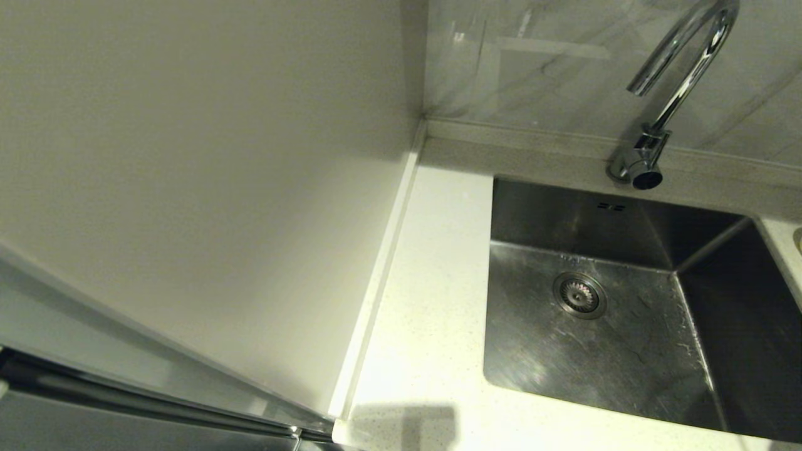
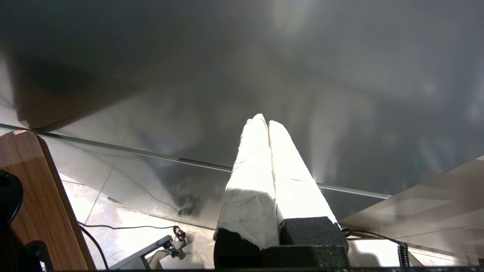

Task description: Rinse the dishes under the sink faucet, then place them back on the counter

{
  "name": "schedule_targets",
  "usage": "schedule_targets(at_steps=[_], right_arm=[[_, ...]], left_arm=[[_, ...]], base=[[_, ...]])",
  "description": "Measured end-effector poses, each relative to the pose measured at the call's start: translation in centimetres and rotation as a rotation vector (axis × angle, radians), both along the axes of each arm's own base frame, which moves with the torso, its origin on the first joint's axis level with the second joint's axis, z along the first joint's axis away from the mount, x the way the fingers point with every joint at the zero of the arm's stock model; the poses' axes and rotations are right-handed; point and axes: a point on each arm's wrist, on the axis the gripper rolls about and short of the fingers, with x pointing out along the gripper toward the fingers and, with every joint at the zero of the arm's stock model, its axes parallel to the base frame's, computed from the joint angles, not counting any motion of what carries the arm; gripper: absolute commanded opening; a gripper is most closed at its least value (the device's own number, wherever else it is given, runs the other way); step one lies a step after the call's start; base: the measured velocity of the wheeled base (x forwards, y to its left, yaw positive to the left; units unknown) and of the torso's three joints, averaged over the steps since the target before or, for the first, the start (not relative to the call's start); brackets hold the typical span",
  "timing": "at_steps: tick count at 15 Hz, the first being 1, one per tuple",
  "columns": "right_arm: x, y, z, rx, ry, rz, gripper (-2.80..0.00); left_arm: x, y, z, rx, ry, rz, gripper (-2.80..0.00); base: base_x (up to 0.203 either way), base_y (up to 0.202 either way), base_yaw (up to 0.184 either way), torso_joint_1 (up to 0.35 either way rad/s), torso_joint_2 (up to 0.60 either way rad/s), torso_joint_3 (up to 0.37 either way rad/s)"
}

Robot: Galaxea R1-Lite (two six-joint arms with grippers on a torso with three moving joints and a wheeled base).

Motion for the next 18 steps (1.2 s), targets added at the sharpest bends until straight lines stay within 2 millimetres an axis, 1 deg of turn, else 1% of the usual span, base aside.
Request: schedule_targets(at_steps=[3, 5, 6, 8, 9, 11, 14, 16, 17, 18], right_arm=[[-0.1, 0.2, 0.5, -0.016, -0.011, -0.005, 0.0], [-0.2, 0.8, 1.2, -0.035, -0.025, 0.006, 0.0], [-0.2, 1.3, 1.6, -0.044, -0.043, 0.027, 0.0], [0.2, 2.8, 2.9, -0.067, -0.087, 0.127, 0.0], [0.5, 3.9, 3.7, -0.087, -0.102, 0.209, 0.0], [1.8, 6.6, 5.2, -0.132, -0.132, 0.395, 0.0], [4.2, 11.4, 7.3, -0.189, -0.184, 0.645, 0.0], [4.8, 14.6, 8.2, -0.188, -0.207, 0.791, 0.0], [4.8, 15.9, 8.6, -0.185, -0.213, 0.848, -2.8], [4.6, 16.9, 8.9, -0.186, -0.218, 0.891, -2.8]], left_arm=[[0.0, 0.0, 0.0, 0.0, 0.0, 0.0, -2.8], [0.0, 0.0, 0.0, 0.0, 0.0, 0.0, -2.8], [0.0, 0.0, 0.0, 0.0, 0.0, 0.0, -2.8], [0.0, 0.0, 0.0, 0.001, 0.0, 0.0, -2.8], [0.0, 0.0, 0.0, 0.0, 0.0, 0.0, -2.8], [0.0, 0.0, 0.0, 0.0, 0.0, 0.0, -2.8], [0.0, 0.0, 0.0, 0.0, 0.0, 0.0, -2.8], [0.0, 0.0, 0.0, 0.0, 0.0, 0.0, -2.8], [0.0, 0.0, 0.0, 0.0, 0.0, 0.0, -2.8], [0.0, 0.0, 0.0, 0.0, 0.0, 0.0, -2.8]], base=[[0.0, 0.0, 0.0, 0.0, 0.0, 0.0], [0.0, 0.0, 0.0, 0.0, 0.0, 0.0], [0.0, 0.0, 0.0, 0.0, 0.0, 0.0], [0.0, 0.0, 0.0, 0.0, 0.0, 0.0], [0.0, 0.0, 0.0, 0.0, 0.0, 0.0], [0.0, 0.0, 0.0, 0.0, 0.0, 0.0], [0.0, 0.0, 0.0, 0.0, 0.0, 0.0], [0.0, 0.0, 0.0, 0.0, 0.0, 0.0], [0.0, 0.0, 0.0, 0.0, 0.0, 0.0], [0.0, 0.0, 0.0, 0.0, 0.0, 0.0]])
